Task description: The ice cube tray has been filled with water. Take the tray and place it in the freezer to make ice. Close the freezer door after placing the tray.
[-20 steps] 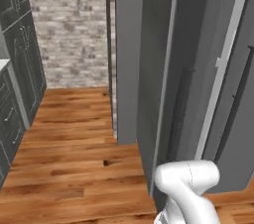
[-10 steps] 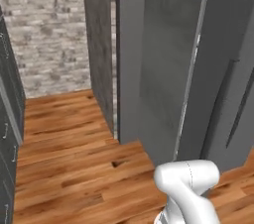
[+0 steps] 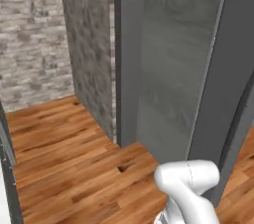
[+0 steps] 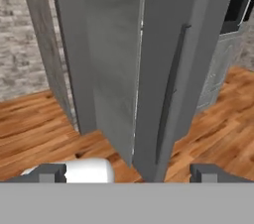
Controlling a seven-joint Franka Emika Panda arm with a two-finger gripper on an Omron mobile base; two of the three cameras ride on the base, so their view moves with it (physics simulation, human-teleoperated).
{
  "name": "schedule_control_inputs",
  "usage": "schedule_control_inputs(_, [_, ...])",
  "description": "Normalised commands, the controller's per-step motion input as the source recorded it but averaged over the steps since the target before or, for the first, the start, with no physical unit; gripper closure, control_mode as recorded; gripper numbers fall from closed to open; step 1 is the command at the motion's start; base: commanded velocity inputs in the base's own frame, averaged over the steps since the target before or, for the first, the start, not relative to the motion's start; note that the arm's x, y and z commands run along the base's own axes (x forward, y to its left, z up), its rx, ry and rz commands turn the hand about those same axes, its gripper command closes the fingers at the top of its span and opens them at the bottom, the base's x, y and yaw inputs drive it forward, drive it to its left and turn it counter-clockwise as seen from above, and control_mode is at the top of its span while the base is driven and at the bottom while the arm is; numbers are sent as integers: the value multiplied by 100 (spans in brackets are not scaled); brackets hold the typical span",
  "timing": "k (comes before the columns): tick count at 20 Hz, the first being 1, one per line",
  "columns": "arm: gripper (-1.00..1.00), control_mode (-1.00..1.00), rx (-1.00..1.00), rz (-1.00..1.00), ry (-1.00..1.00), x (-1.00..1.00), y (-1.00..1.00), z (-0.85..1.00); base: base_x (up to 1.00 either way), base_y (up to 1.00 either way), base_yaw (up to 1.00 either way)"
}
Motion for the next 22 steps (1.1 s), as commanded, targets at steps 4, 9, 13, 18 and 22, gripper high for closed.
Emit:
schedule_control_inputs(4, [-100, 100, 0, 0, 0, 0, 0, 0, 51, 66, -48])
schedule_control_inputs(9, [-100, 100, 0, 0, 0, 0, 0, 0, 50, 67, -47])
schedule_control_inputs(13, [-100, 100, 0, 0, 0, 0, 0, 0, 46, 58, -47])
schedule_control_inputs(18, [-100, 100, 0, 0, 0, 0, 0, 0, 44, 52, -45])
schedule_control_inputs(22, [-100, 100, 0, 0, 0, 0, 0, 0, 45, 46, -43])
